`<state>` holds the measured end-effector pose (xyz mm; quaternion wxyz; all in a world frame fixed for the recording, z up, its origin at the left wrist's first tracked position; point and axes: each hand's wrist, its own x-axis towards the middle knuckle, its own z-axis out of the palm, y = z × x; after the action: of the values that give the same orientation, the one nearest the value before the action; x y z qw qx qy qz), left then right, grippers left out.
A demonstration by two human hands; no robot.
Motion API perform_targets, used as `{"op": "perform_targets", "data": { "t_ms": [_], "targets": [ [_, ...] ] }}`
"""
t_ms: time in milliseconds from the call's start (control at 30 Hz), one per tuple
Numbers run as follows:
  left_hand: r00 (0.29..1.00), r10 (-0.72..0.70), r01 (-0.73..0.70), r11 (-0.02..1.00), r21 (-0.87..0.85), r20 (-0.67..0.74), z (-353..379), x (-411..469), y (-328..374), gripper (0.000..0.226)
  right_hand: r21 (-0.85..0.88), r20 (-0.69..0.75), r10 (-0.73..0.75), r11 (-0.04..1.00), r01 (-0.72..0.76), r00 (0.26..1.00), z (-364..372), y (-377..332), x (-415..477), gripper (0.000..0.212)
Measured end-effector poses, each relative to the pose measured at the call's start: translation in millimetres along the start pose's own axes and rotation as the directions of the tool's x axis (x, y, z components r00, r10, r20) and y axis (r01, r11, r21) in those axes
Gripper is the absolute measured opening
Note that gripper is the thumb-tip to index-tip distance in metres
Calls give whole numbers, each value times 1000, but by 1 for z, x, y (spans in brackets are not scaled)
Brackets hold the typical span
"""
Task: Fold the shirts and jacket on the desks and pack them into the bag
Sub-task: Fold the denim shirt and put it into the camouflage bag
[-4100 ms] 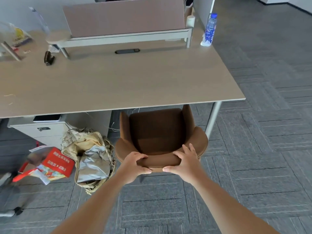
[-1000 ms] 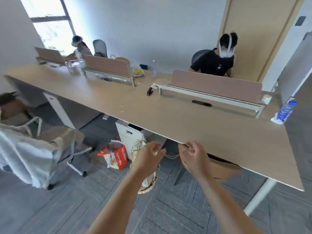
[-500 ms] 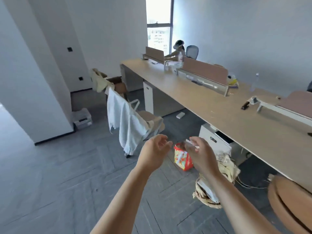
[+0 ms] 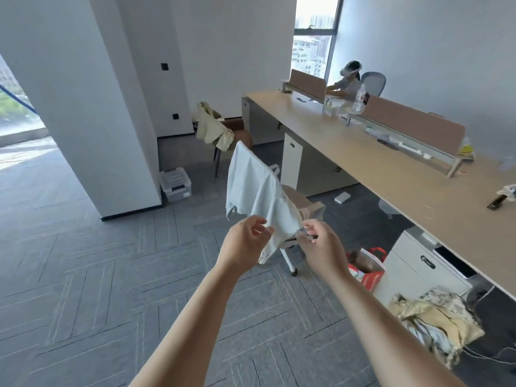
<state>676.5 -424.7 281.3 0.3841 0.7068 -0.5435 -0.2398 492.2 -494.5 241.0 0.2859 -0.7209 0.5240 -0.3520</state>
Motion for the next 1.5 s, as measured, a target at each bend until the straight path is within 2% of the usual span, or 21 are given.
{"op": "perform_targets", "data": {
  "t_ms": [367,767,967,1200,1500],
  "targets": [
    [997,-73,73,995,66,-3,3,181,-39,35,48,13,-9,999,8,1000,76,27,189,39],
    [995,-95,96,995,39,-32,-36,370,-84,34,55,60,17,998,-20,998,144,0,375,30],
    [999,-24,23,999,45,33,-65,476,-136,36,-13,10,90,996,-90,996,199,-3,459,28],
    [975,90,-102,993,51,205,-100,614,-173,36,-65,-128,228,969,-238,965,247,-16,539,31],
    [930,152,-169,985,21,333,-66,747,-172,30,-63,-260,334,930,-361,906,259,14,621,31]
  ]
}}
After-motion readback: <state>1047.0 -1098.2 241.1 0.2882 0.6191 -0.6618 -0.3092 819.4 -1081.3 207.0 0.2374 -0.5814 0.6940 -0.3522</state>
